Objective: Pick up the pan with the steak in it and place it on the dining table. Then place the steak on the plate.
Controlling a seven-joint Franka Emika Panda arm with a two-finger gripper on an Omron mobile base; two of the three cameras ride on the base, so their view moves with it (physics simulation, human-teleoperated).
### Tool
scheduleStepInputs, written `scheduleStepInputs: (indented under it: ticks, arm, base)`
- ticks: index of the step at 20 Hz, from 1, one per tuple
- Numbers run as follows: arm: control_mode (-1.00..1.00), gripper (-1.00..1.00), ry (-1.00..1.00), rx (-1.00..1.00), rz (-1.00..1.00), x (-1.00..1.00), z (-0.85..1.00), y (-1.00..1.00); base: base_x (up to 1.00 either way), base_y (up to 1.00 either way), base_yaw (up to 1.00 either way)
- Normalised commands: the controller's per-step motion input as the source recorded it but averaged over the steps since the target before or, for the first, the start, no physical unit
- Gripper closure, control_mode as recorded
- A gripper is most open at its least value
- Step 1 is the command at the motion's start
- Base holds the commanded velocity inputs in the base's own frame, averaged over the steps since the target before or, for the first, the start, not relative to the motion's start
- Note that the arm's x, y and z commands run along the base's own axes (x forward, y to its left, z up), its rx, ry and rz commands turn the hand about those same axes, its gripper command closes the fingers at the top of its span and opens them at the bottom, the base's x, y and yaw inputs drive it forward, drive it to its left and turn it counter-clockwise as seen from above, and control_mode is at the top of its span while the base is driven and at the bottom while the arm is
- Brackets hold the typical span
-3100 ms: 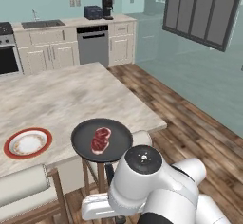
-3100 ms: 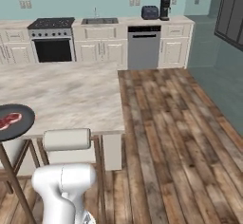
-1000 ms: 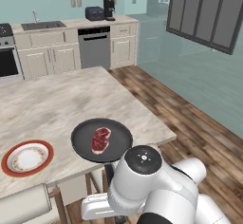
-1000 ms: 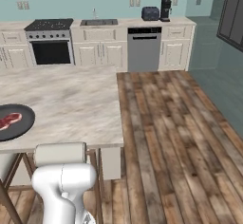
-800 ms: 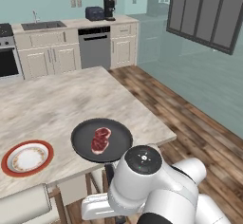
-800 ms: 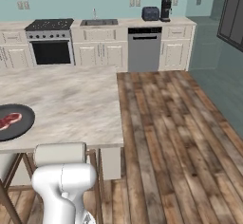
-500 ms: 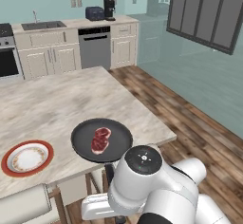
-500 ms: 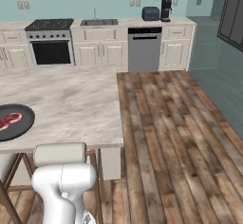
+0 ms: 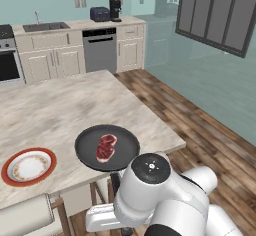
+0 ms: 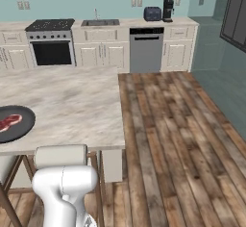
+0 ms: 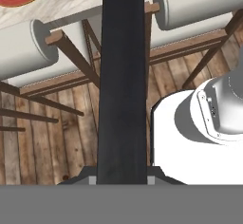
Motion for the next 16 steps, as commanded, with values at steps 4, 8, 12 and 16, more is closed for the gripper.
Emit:
scheduleStepInputs:
  ticks: [4, 8, 12, 16]
  arm:
    - [-1.00, 1.00, 0.02, 0.00, 0.00, 0.35, -0.06, 0.00]
    - [-1.00, 1.00, 0.04, 0.00, -0.02, 0.52, -0.11, 0.00]
    - [-1.00, 1.00, 0.06, 0.00, -0.03, 0.56, -0.10, 0.00]
    - [-1.00, 1.00, 0.04, 0.00, -0.02, 0.48, -0.08, 0.00]
  base:
    - [0.00, 0.00, 0.00]
    - [0.00, 0.00, 0.00]
    - [0.00, 0.00, 0.00]
    - [0.00, 0.00, 0.00]
